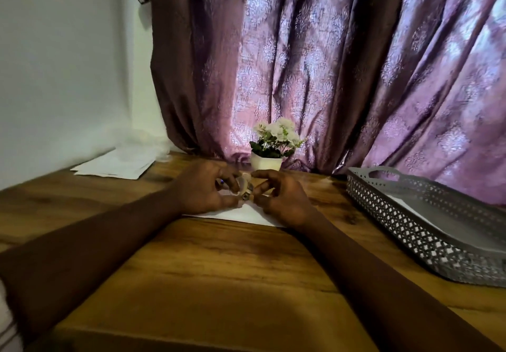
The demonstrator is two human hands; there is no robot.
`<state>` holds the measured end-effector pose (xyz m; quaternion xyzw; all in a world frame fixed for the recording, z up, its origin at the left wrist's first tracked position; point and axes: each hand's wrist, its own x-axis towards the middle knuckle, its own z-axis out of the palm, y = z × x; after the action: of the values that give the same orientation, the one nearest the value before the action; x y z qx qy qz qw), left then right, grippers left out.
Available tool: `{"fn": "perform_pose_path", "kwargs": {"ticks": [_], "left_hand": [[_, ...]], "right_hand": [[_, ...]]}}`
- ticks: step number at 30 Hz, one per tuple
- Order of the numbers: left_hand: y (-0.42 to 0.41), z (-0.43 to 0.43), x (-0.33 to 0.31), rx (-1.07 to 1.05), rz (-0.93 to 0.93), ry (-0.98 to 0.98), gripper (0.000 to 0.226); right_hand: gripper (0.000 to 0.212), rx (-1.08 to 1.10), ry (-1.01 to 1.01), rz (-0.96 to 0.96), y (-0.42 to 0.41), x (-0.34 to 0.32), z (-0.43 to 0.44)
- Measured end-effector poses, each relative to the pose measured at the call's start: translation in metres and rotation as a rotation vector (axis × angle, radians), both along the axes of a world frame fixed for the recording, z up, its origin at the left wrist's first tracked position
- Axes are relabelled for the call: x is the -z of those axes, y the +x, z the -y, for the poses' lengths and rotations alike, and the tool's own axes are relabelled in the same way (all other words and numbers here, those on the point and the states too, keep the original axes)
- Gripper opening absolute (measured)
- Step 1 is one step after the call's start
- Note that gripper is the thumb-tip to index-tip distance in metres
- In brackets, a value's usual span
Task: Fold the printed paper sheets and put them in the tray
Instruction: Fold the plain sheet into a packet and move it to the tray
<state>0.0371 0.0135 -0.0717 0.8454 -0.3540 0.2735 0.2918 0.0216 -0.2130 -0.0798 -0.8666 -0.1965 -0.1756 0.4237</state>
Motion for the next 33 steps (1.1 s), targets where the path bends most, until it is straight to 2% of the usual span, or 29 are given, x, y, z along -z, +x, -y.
{"fn": "perform_pose_path", "kwargs": {"ticks": [4,8,14,18,20,23,27,31,33], "left_hand": [[-0.003,0.005,-0.002,0.028,0.007,-0.029,0.019],[-0.009,0.008,-0.003,0.069,0.033,0.012,0.027],[-0.022,0.014,-0.008,0.106,-0.074,-0.008,0.063],[-0.028,0.017,-0.01,0.134,-0.198,-0.057,0.102],[-0.027,0.015,-0.01,0.137,-0.245,-0.061,0.11],[-0.024,0.011,-0.009,0.066,-0.22,-0.118,0.1],[-0.006,-0.002,-0.019,-0.211,-0.087,-0.246,0.058],[0.042,-0.023,-0.041,-0.437,-0.126,-0.155,0.027],[0.066,-0.03,-0.041,-0.511,-0.166,-0.123,0.029]], "right_hand": [[0.048,-0.033,0.125,-0.026,-0.006,-0.002,-0.001],[0.034,-0.061,0.185,-0.027,-0.007,-0.003,0.001],[0.009,-0.061,0.227,0.029,-0.006,-0.003,0.006],[0.006,-0.004,0.3,0.057,-0.003,-0.003,0.007],[0.007,0.063,0.354,0.088,0.0,-0.004,0.009],[0.011,0.135,0.395,0.106,0.005,-0.001,0.013],[0.01,0.149,0.328,0.039,0.01,0.007,0.009],[0.018,0.133,0.353,-0.024,0.017,0.01,0.007],[0.014,0.099,0.357,-0.041,0.023,0.013,0.008]]}}
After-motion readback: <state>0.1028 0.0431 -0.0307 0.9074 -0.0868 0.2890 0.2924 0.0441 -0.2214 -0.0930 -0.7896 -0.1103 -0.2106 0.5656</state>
